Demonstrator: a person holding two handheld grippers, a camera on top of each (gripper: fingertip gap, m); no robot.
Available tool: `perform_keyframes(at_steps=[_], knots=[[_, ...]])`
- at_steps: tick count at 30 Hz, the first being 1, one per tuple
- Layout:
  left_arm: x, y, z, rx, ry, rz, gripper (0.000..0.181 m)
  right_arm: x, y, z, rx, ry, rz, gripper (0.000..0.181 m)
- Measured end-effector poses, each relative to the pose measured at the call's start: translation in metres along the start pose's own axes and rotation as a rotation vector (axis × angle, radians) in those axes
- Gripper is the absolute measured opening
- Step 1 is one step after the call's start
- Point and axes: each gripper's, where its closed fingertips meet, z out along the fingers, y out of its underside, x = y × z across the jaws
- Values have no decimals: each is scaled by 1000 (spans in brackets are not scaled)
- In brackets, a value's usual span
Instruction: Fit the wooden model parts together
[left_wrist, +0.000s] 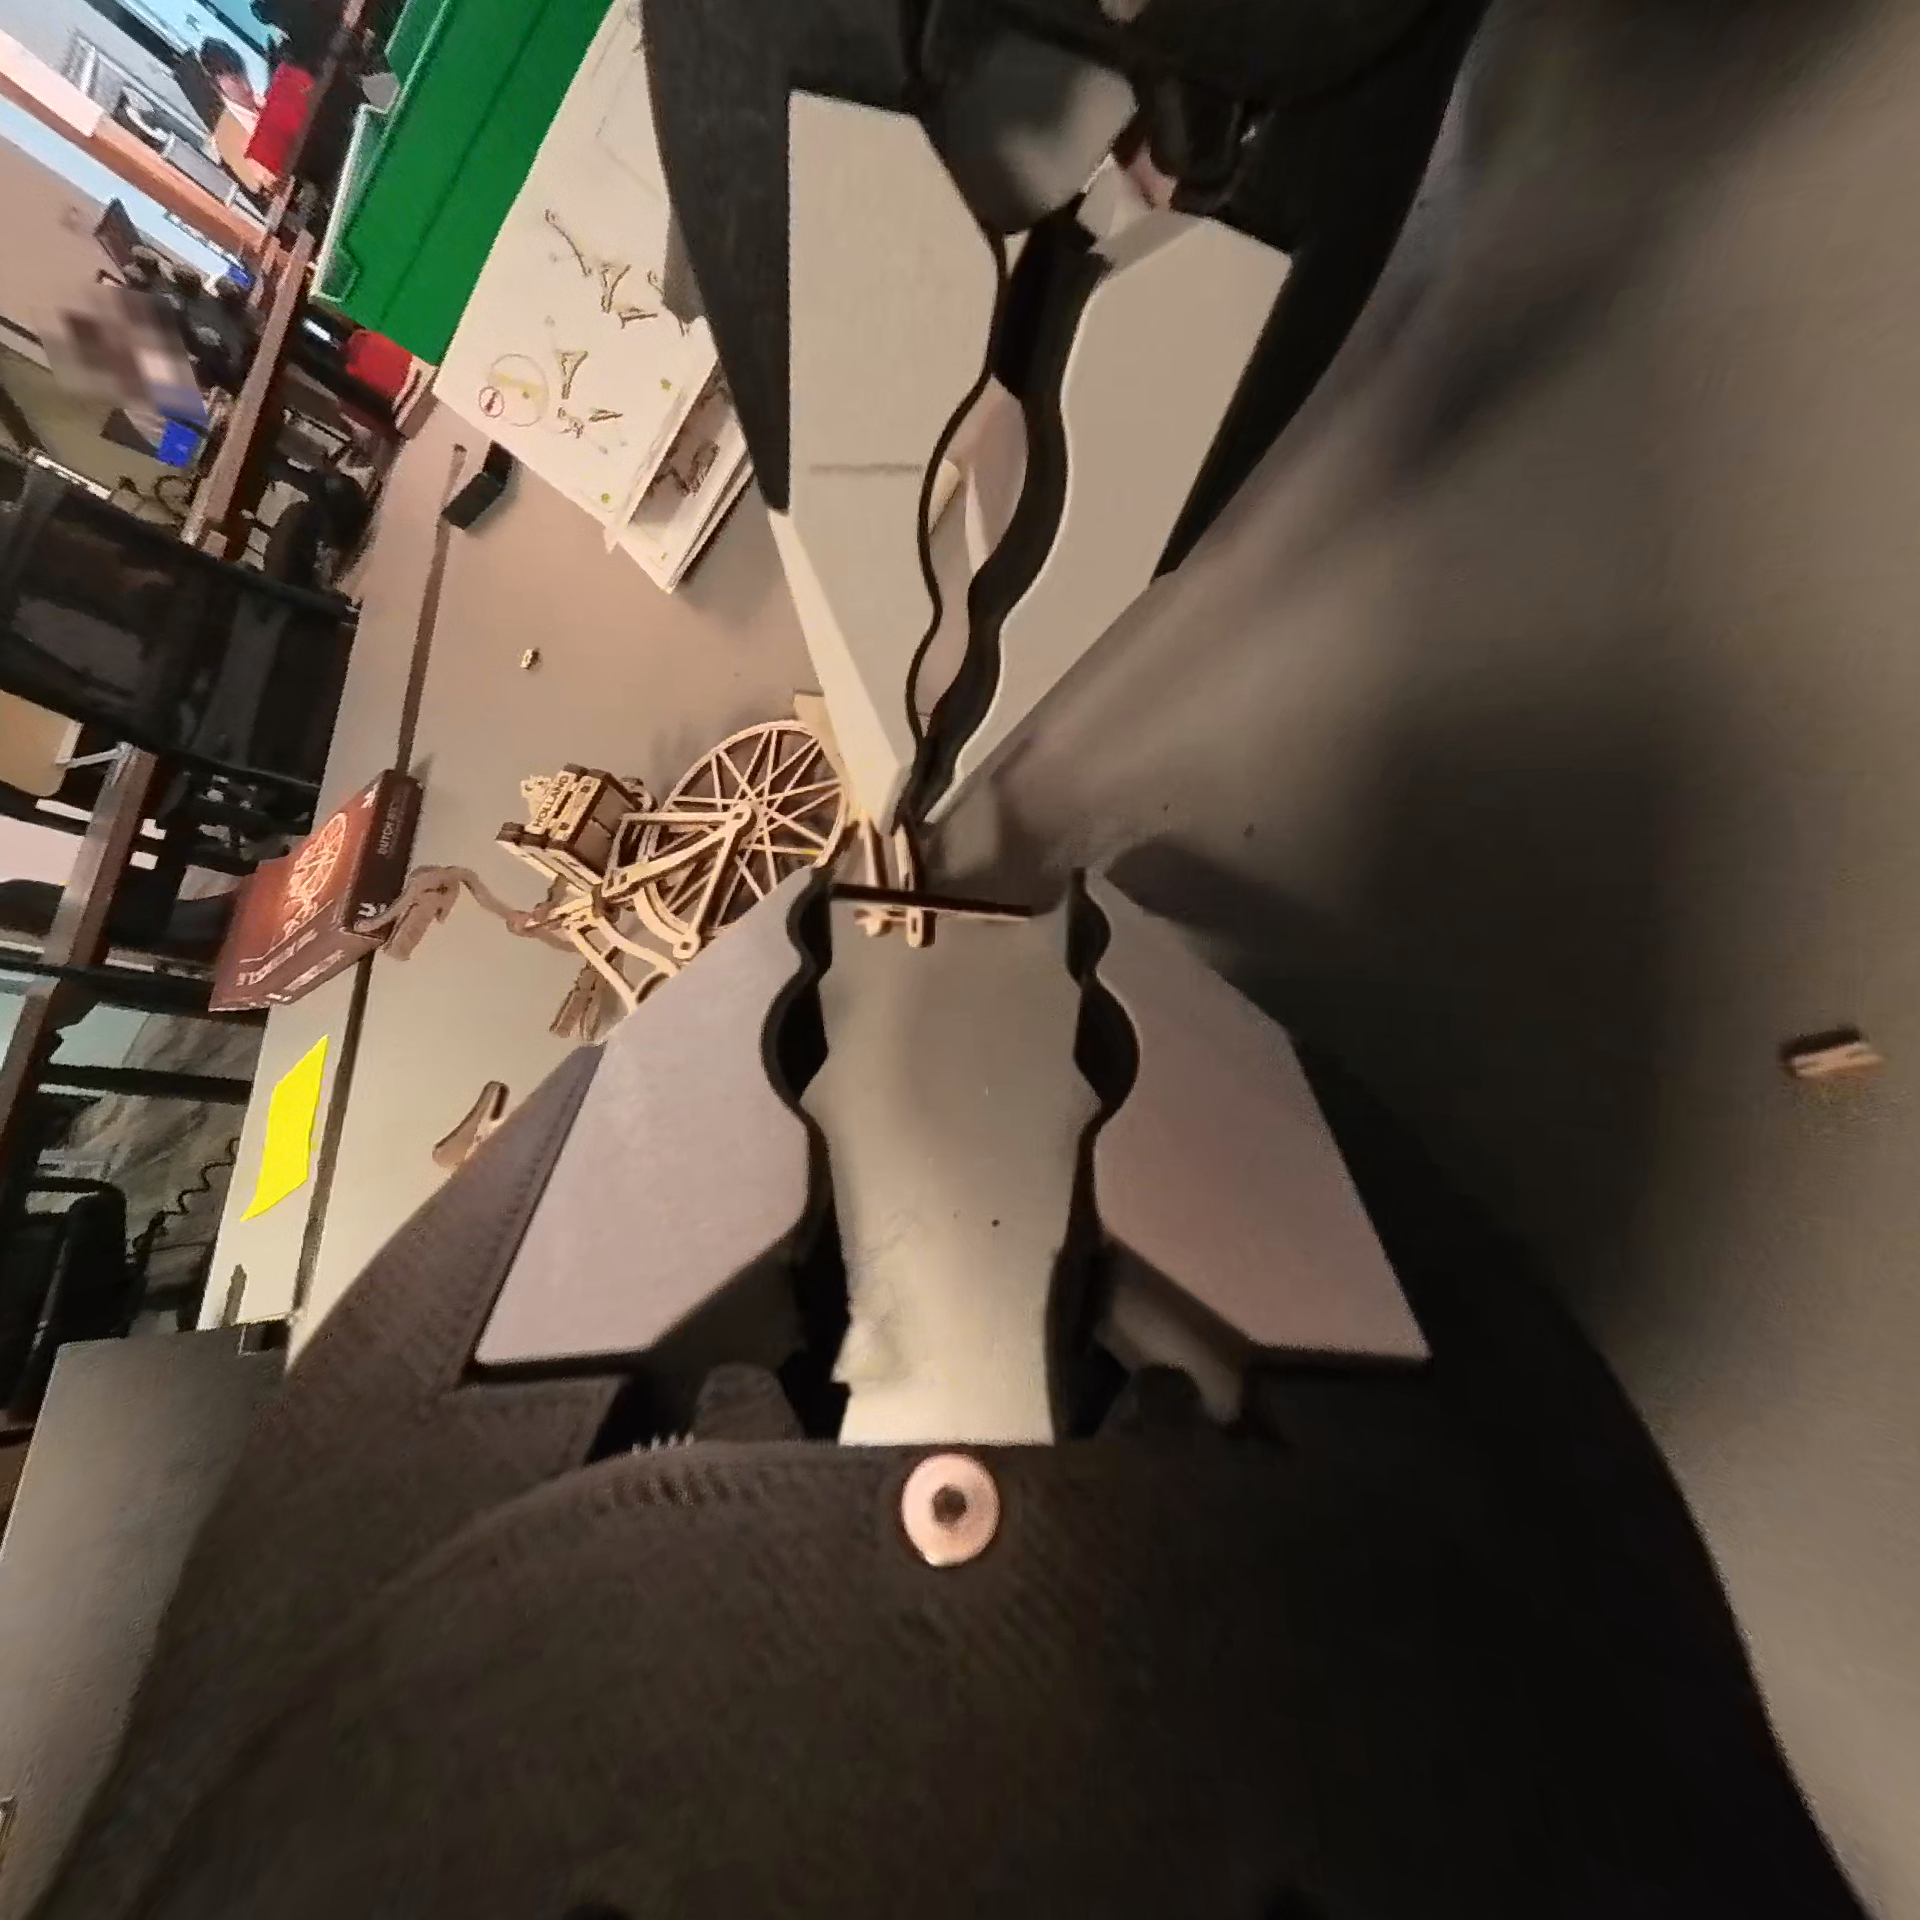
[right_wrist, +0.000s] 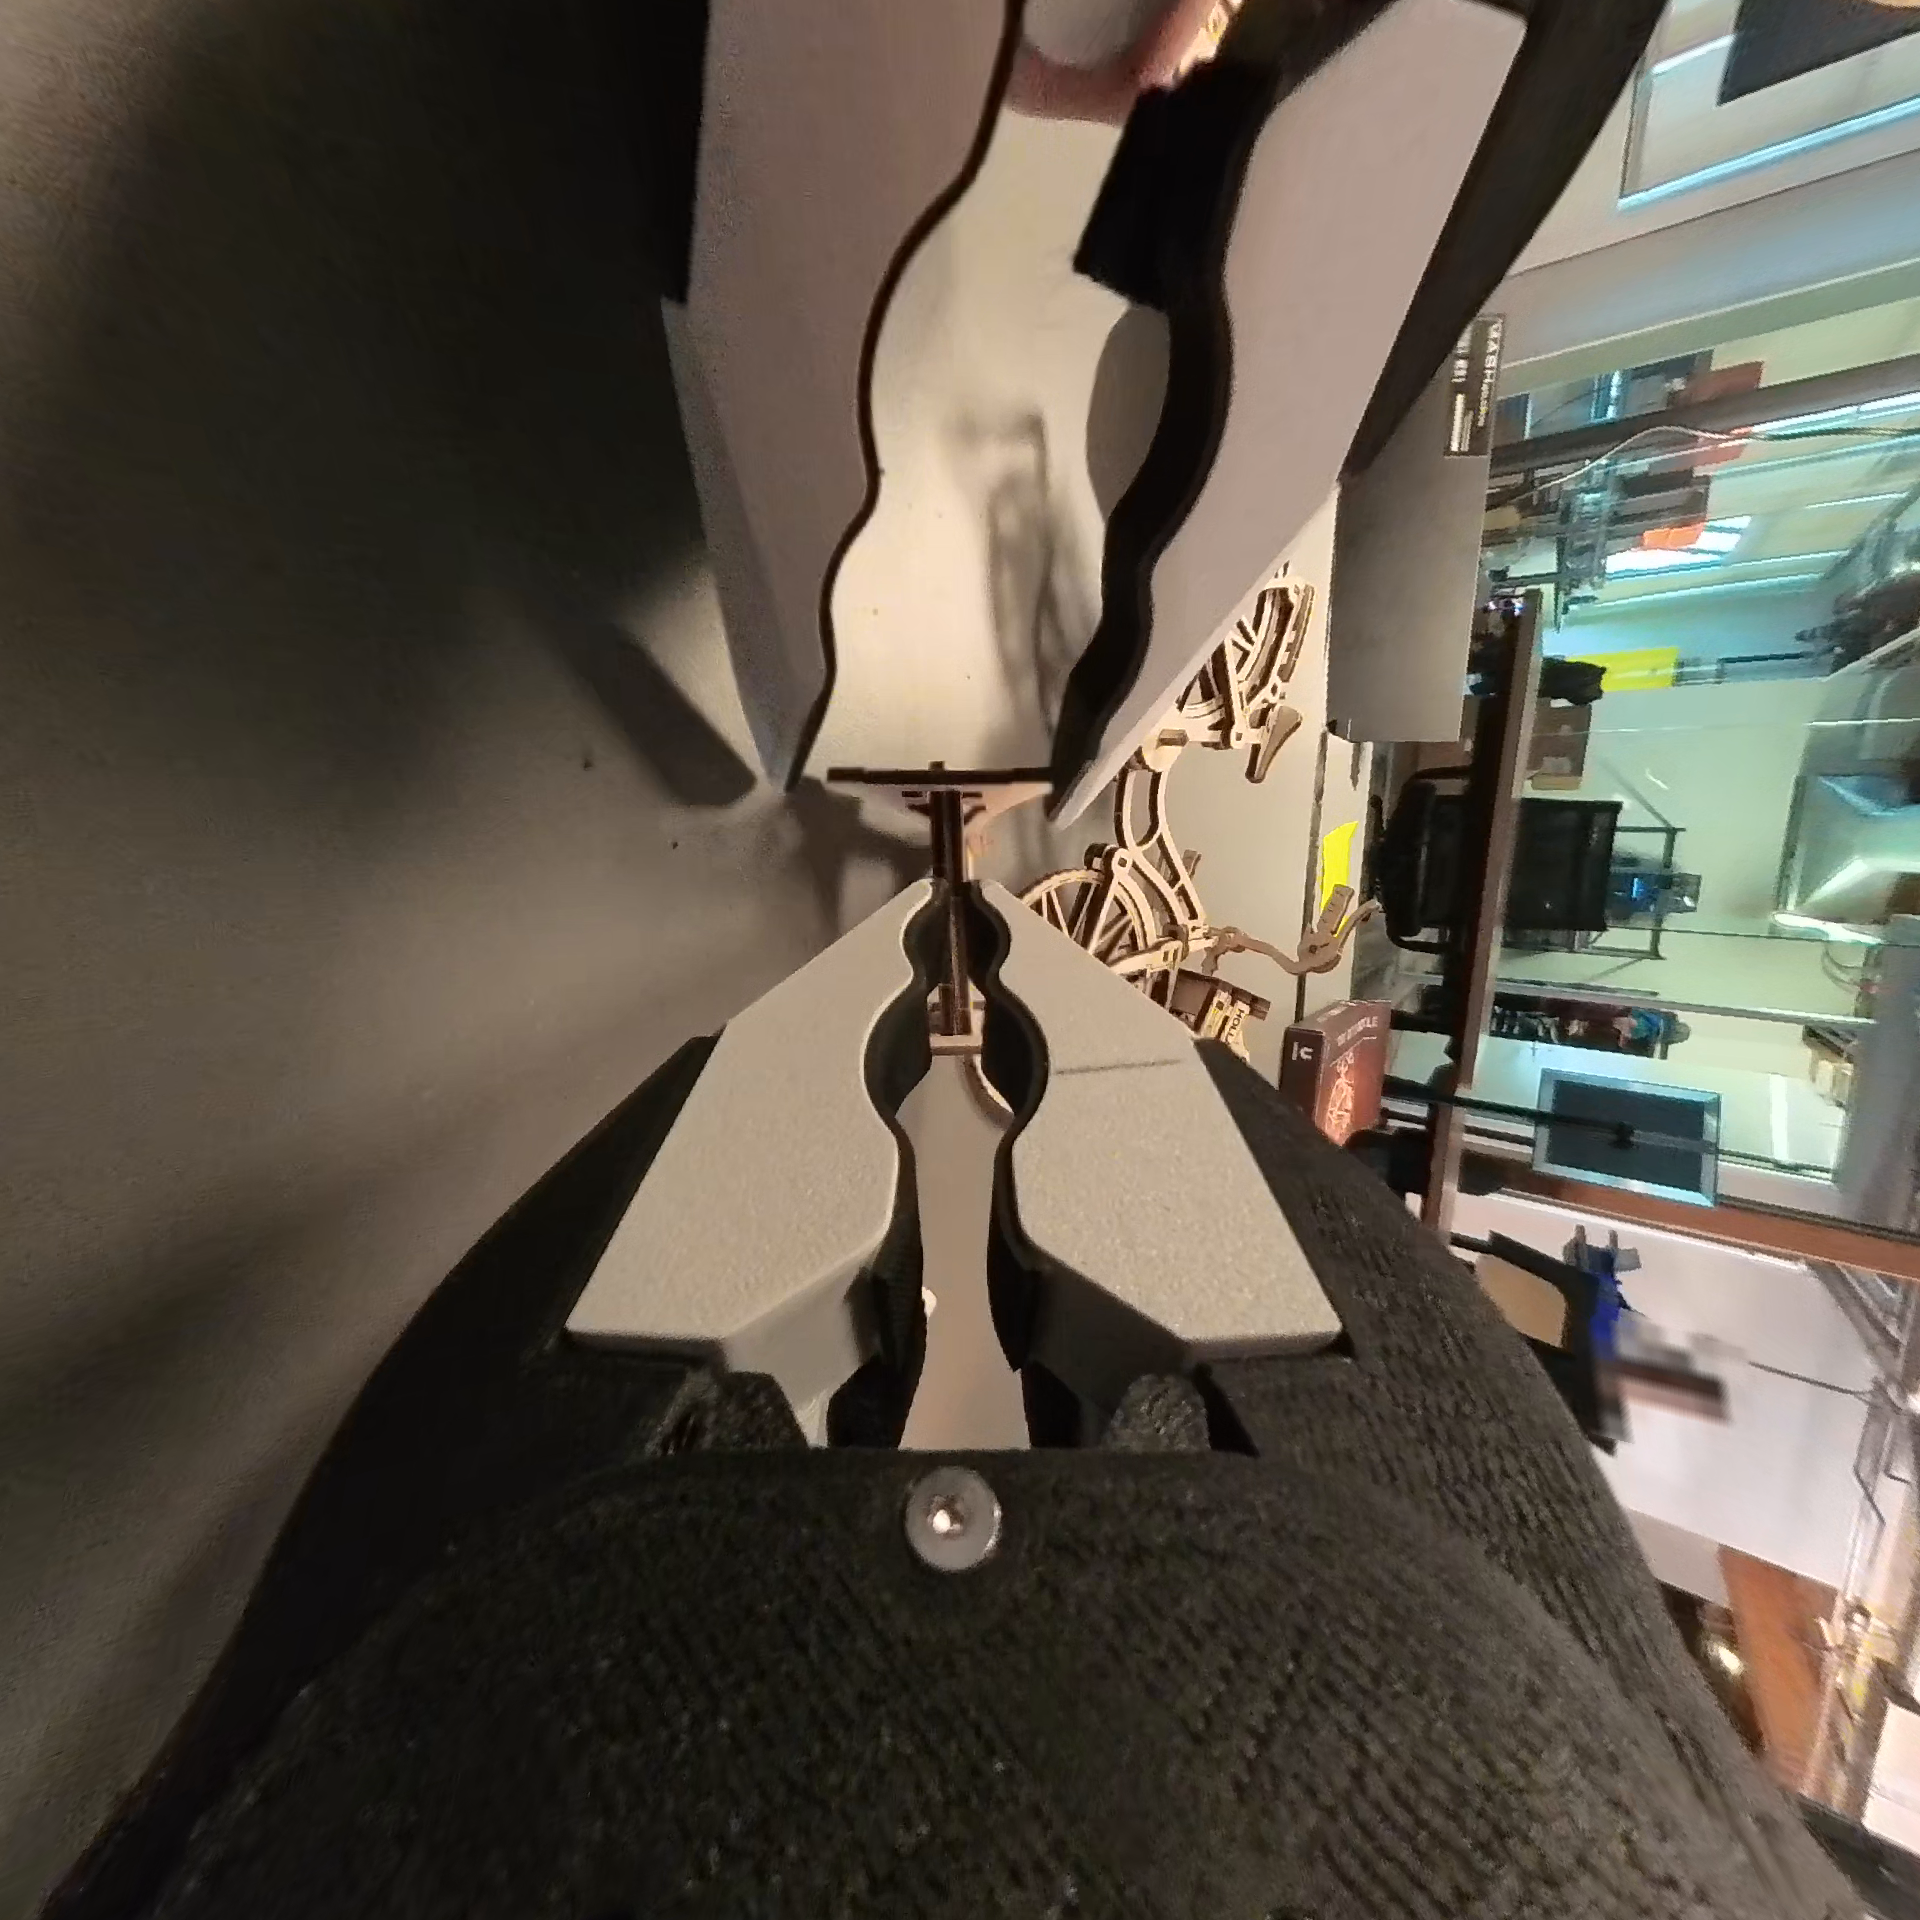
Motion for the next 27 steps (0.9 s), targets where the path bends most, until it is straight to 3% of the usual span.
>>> perform_keyframes(at_steps=[6, 11, 19, 27], knots=[[-3, -2, -7, 43, 61, -127, 42, 0, -6, 1, 22, 46, -66, 0], [2, 6, -12, 72, 196, -248, 25, -1, -12, 1, 44, 86, -132, 0], [-3, 7, -17, 78, 198, -321, 8, -3, -15, 1, 51, 104, -156, 0], [-5, 6, -15, 12, 201, -691, 9, -11, -9, 2, 13, 140, -200, 0]])
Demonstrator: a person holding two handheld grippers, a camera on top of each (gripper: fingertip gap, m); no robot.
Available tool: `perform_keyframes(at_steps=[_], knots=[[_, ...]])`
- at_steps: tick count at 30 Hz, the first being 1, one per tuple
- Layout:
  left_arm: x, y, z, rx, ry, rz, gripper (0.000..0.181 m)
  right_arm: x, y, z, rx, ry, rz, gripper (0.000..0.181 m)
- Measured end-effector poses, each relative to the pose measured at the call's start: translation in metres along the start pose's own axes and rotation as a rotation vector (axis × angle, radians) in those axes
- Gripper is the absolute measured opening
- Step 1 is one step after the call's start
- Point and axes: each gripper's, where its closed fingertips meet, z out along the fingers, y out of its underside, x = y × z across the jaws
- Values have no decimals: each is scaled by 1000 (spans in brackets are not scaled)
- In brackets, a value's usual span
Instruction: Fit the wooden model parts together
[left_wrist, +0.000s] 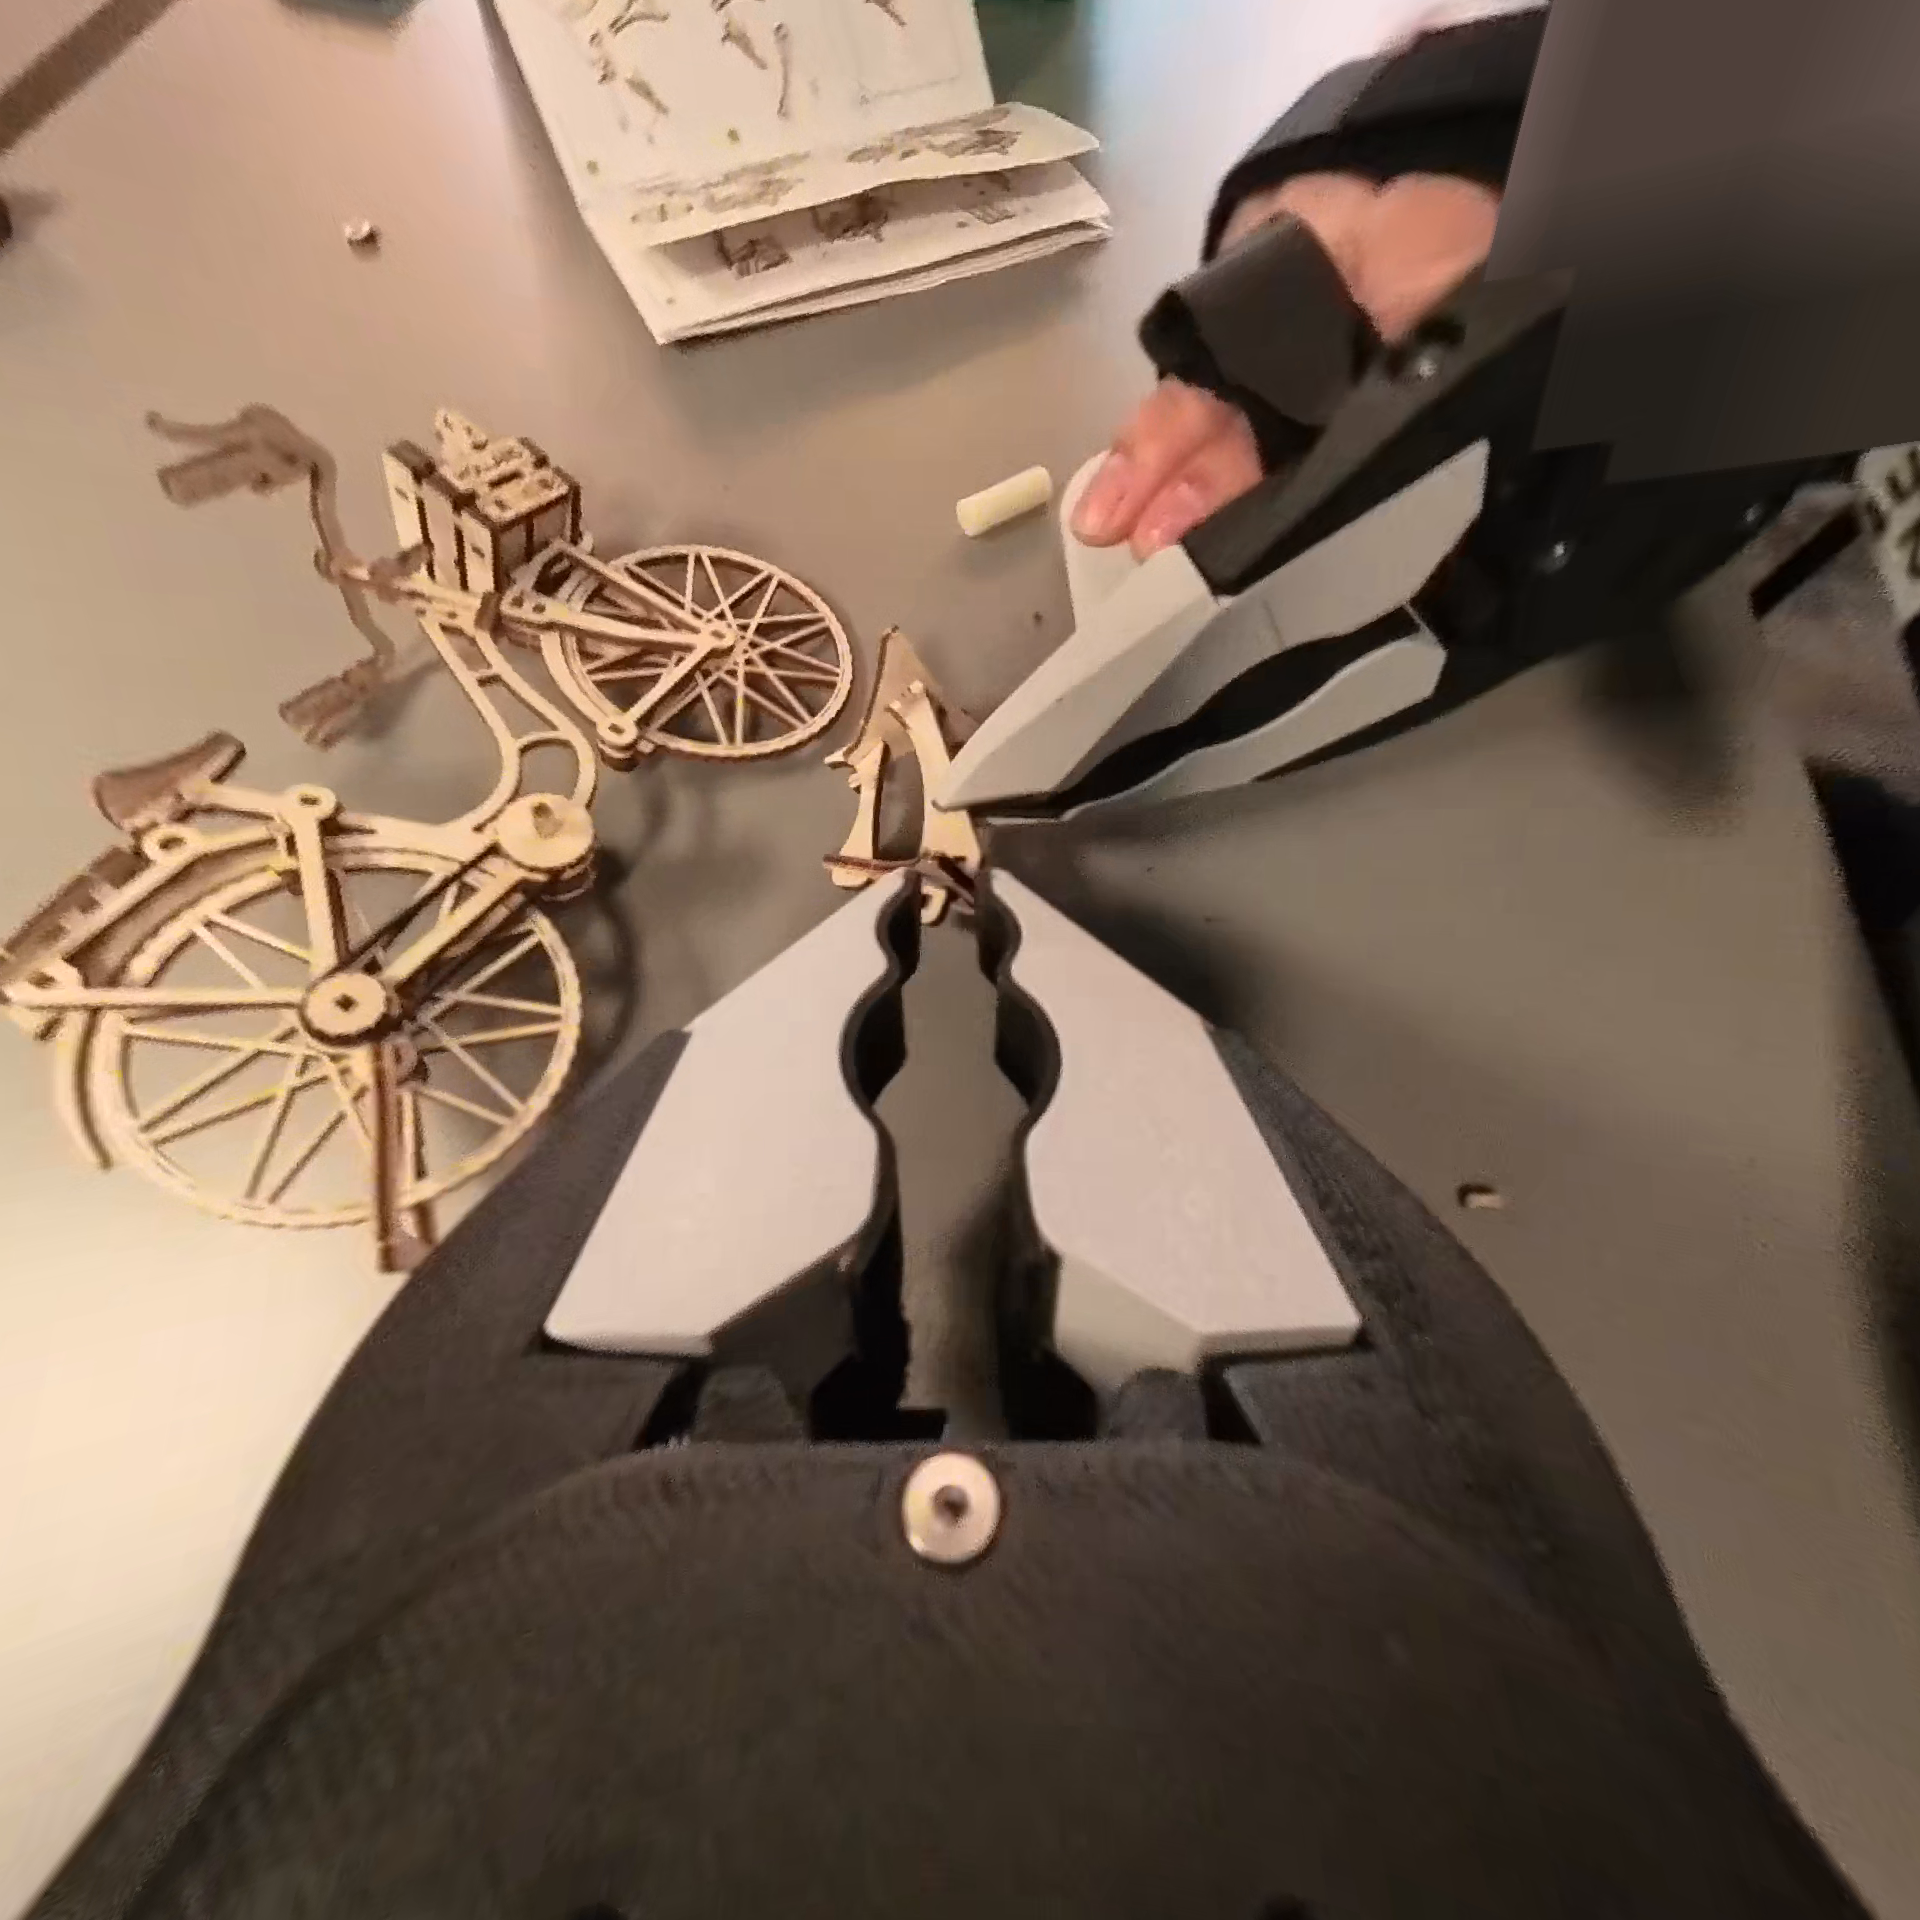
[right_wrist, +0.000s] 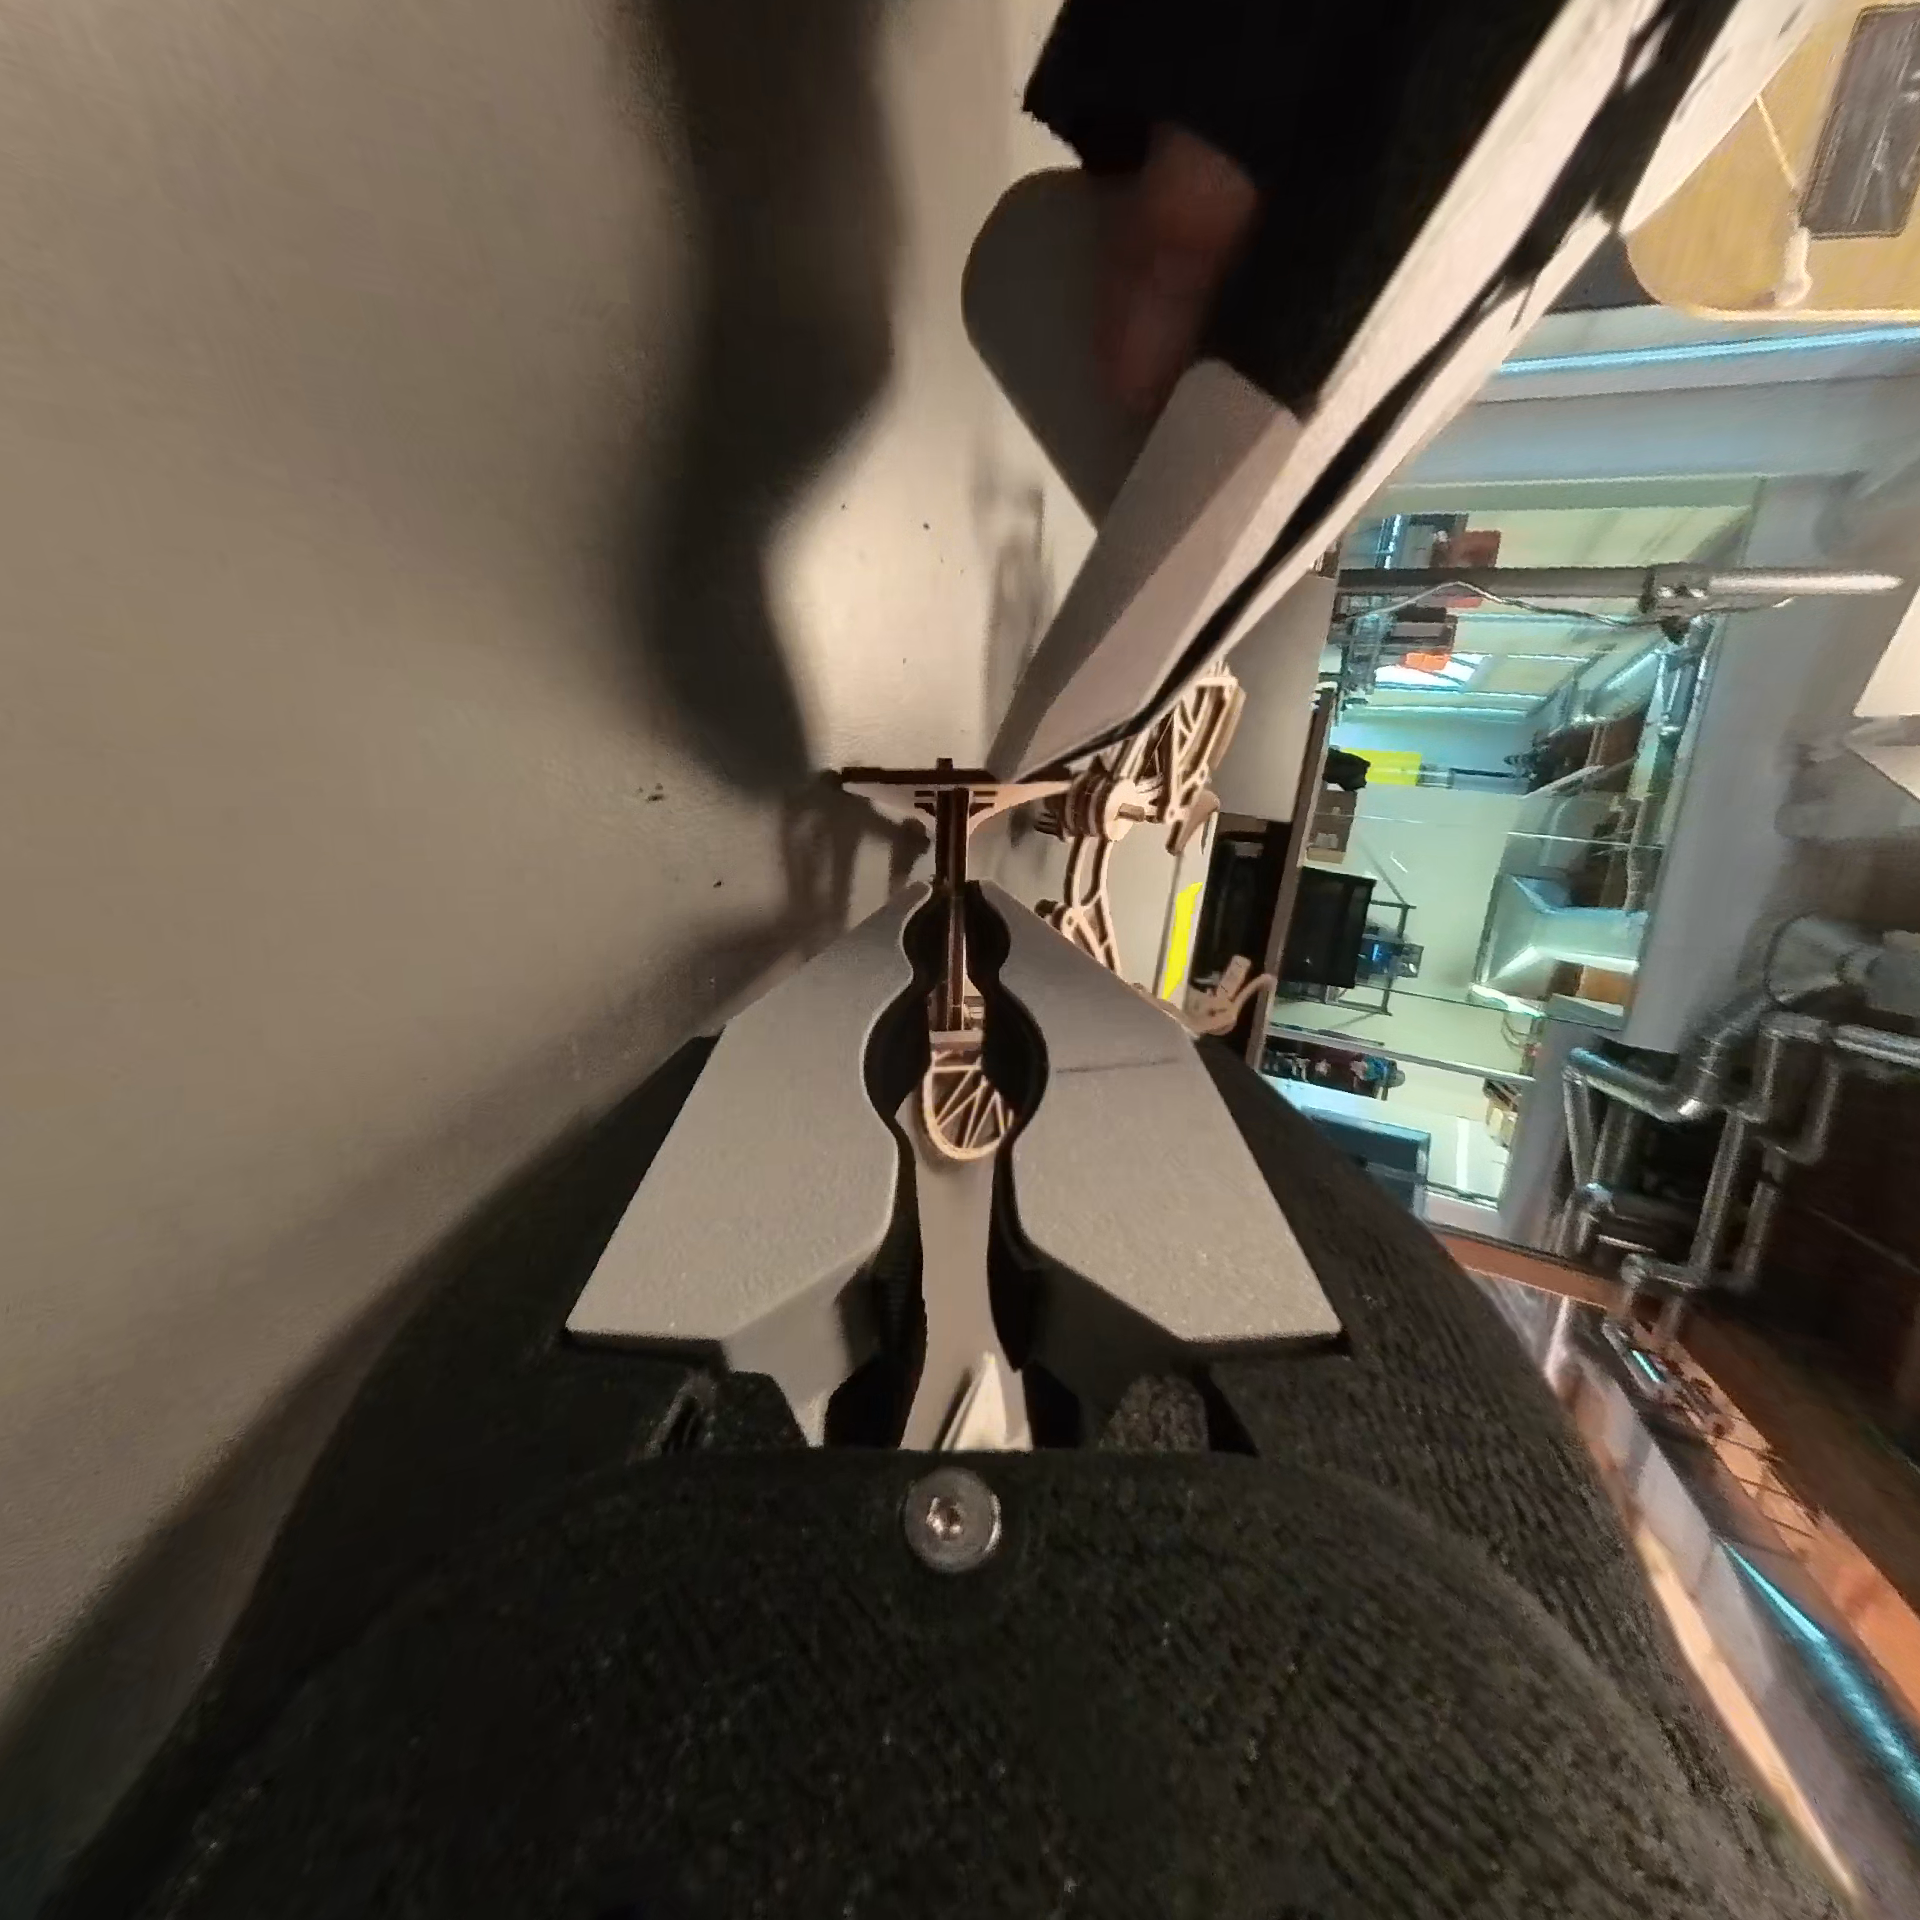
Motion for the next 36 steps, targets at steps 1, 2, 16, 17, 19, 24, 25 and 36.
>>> perform_keyframes(at_steps=[1, 2, 16, 17, 19, 24, 25, 36], knots=[[1, 0, 1, 0, 3, -36, 11, -1, 1, 0, -10, 5, -9, 0], [0, 1, 1, 1, 0, -65, 11, -1, 2, 0, -19, 10, -16, 1], [-7, -1, 5, 51, -72, -286, 8, -3, 14, -1, -134, 53, -58, 1], [-8, -2, 5, 54, -84, -286, 6, -3, 14, 0, -137, 53, -59, 1], [-11, -1, 6, 42, -120, -259, 6, -3, 14, 0, -140, 56, -64, 1], [-13, -1, 7, 21, -163, -227, 5, -2, 16, 0, -174, 66, -102, 0], [-14, -2, 7, 25, -159, -239, 5, -2, 16, 1, -178, 67, -104, 0], [-15, -4, 7, 35, -155, -270, 2, -1, 16, 0, -190, 68, -13, 0]])
